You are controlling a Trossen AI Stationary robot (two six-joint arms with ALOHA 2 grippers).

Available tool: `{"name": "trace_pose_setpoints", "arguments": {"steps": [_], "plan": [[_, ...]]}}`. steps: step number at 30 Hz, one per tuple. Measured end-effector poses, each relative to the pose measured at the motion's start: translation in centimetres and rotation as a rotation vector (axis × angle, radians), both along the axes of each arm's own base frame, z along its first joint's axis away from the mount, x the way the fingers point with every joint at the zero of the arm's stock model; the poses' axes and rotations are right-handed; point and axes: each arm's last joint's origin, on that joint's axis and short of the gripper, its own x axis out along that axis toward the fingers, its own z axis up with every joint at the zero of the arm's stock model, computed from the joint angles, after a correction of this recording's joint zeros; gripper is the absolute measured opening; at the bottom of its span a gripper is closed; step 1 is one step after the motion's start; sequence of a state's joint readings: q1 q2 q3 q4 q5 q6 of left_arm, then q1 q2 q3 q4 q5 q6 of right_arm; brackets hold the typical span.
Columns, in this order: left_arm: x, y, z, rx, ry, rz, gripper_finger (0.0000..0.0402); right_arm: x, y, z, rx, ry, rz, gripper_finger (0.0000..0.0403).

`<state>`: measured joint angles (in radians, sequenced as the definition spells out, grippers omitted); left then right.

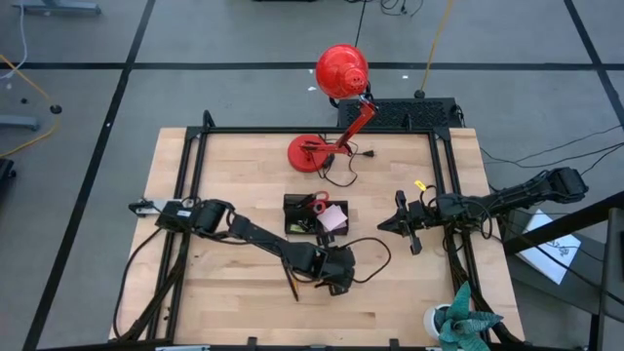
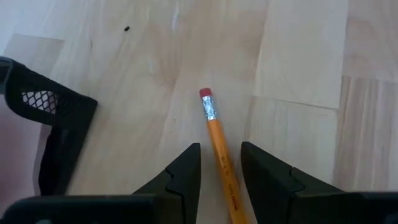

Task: Pick and place office supplies into organizer
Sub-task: Put the right yellow pencil into the desk organizer

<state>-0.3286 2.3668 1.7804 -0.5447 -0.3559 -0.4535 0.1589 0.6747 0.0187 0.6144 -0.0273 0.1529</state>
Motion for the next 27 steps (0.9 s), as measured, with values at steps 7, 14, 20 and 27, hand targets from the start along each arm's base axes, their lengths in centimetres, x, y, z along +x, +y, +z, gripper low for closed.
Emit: {"name": "trace_pose_setpoints", "arguments": {"steps": [7,14,20,27], "plan": [[-0.1,0.0,-0.5,-0.023,0.027,-0.018,0.0098,0.0,0.0,0.0,0.0,-0.002,0.0,0.0004],[0.2,-0.1,-0.5,-0.035,0.014,-0.078,0.0011,0.0,0.0,0.0,0.0,-0.002,0.0,0.0004],[0.5,-0.1,-0.4,-0.019,-0.017,-0.103,0.004,0.0,0.0,0.0,0.0,-0.001,0.0,0.0004],[0.8,-0.4,0.6,0.032,-0.082,-0.168,0.002,0.0,0.0,0.0,0.0,-0.002,0.0,0.0004]]}}
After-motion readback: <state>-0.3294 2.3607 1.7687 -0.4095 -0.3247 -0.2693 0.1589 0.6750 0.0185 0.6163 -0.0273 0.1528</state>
